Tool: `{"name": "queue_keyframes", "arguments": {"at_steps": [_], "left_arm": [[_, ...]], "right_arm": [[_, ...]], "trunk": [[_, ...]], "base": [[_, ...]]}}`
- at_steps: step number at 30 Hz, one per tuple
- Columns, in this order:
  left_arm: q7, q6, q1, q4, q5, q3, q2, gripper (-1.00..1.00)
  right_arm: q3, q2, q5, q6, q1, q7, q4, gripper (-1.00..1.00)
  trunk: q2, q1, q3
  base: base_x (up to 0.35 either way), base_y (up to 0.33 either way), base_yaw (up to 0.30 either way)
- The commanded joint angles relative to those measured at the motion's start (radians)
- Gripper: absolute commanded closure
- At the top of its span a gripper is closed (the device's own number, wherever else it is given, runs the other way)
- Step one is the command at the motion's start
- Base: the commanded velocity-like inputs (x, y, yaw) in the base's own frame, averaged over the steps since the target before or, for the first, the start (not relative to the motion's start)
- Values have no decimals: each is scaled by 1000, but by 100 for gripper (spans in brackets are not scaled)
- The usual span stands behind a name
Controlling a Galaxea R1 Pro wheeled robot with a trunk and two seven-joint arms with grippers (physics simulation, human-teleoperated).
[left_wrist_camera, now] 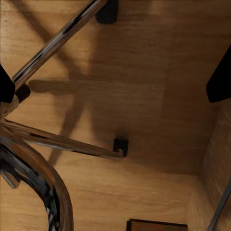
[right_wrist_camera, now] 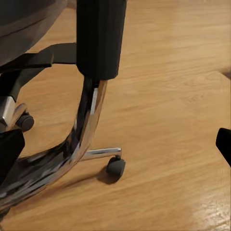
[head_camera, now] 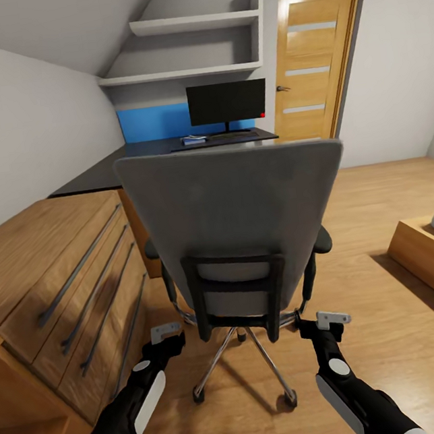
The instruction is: In the bedroom, organize the workspace by keeping the computer under the desk, ensuring the monitor is on the desk, placing the keyboard on the desk next to the monitor, placing the mouse on the desk next to the keyboard, moving the folder from the swivel chair onto the desk next to the mouse, stacking the notebook on top of the folder with the pen on top of the notebook, and positioning the swivel chair next to the desk.
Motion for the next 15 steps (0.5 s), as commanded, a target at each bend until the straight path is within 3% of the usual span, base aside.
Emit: {"name": "queue_keyframes", "arguments": {"at_steps": [1, 7, 15], "left_arm": [[10, 3, -1, -2, 9, -7, 2, -100], [9, 3, 0, -2, 9, -9, 2, -100], [9, 3, -1, -3, 9, -10, 2, -100]], "right_arm": [[6, -2, -11, -6, -1, -6, 0, -100], [6, -2, -11, -6, -1, -8, 1, -100], [6, -2, -9, -6, -1, -10, 2, -100]], "trunk": [[0, 0, -1], [0, 0, -1], [0, 0, -1]], "base": [[126, 0, 0], [250, -60, 0], [309, -168, 0]]}}
